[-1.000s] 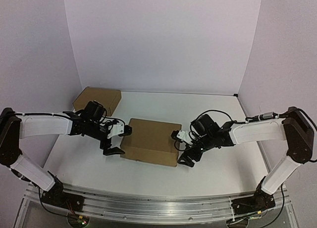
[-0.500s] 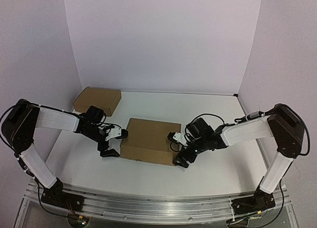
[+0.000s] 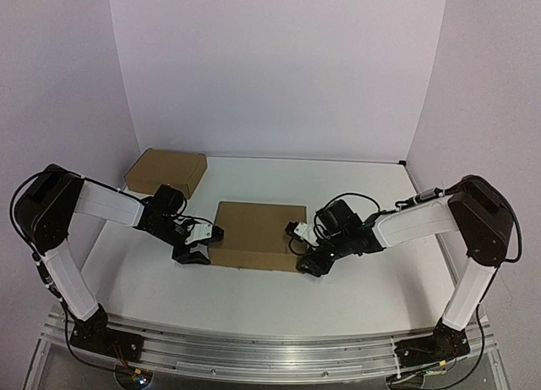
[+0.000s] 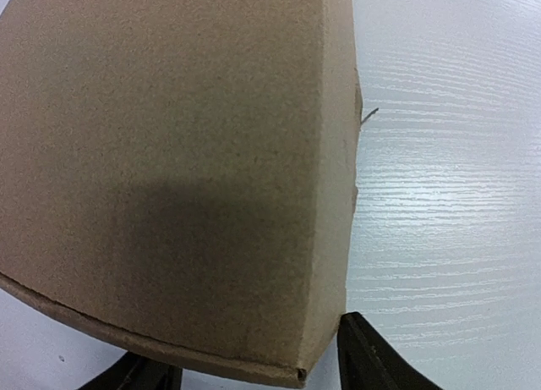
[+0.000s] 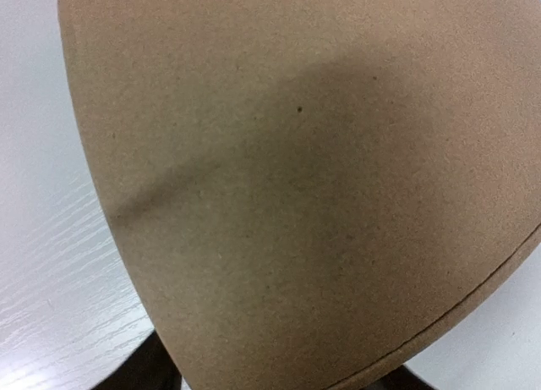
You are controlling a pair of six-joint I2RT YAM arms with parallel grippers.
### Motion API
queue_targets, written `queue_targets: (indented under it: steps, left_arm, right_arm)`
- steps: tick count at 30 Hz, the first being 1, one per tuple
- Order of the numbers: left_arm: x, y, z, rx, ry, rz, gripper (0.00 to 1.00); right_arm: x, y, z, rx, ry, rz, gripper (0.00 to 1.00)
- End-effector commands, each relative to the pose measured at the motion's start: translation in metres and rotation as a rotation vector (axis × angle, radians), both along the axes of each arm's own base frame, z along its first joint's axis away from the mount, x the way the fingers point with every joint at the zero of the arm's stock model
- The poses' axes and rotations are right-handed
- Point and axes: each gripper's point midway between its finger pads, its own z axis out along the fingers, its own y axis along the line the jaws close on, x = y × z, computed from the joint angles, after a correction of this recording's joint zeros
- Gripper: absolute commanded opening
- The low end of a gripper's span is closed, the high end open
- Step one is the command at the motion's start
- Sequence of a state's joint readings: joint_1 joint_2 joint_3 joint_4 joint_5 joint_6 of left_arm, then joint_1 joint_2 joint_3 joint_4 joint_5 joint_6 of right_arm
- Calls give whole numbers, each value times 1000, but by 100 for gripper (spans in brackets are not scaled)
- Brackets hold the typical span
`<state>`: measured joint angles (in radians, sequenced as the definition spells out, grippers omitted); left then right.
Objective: Fold the paper box
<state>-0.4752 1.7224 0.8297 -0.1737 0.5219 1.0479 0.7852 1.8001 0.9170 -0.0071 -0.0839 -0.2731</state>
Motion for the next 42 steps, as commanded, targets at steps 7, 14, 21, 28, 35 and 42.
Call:
queue_targets:
  steps: [7, 14, 21, 28, 35, 42]
  left_arm:
    - [9, -35, 13, -88, -96, -105, 41]
    - [14, -55, 21, -145, -61, -27, 24]
    - [17, -47, 19, -134, -62, -24, 21]
    - [13, -16, 9, -36, -68, -67, 36]
    - [15, 3, 13, 5, -76, -78, 45]
    - [22, 21, 14, 47, -95, -70, 65]
  right_arm:
    - [16, 39, 22, 117, -59, 55, 22]
    - [15, 42, 21, 127, -43, 59, 0]
    - [14, 35, 19, 104, -55, 35, 0]
    - [19, 25, 29, 118, -20, -111, 18]
    - [1, 19, 43, 148, 64, -132, 67]
    - [-21, 1, 55, 91, 115, -113, 98]
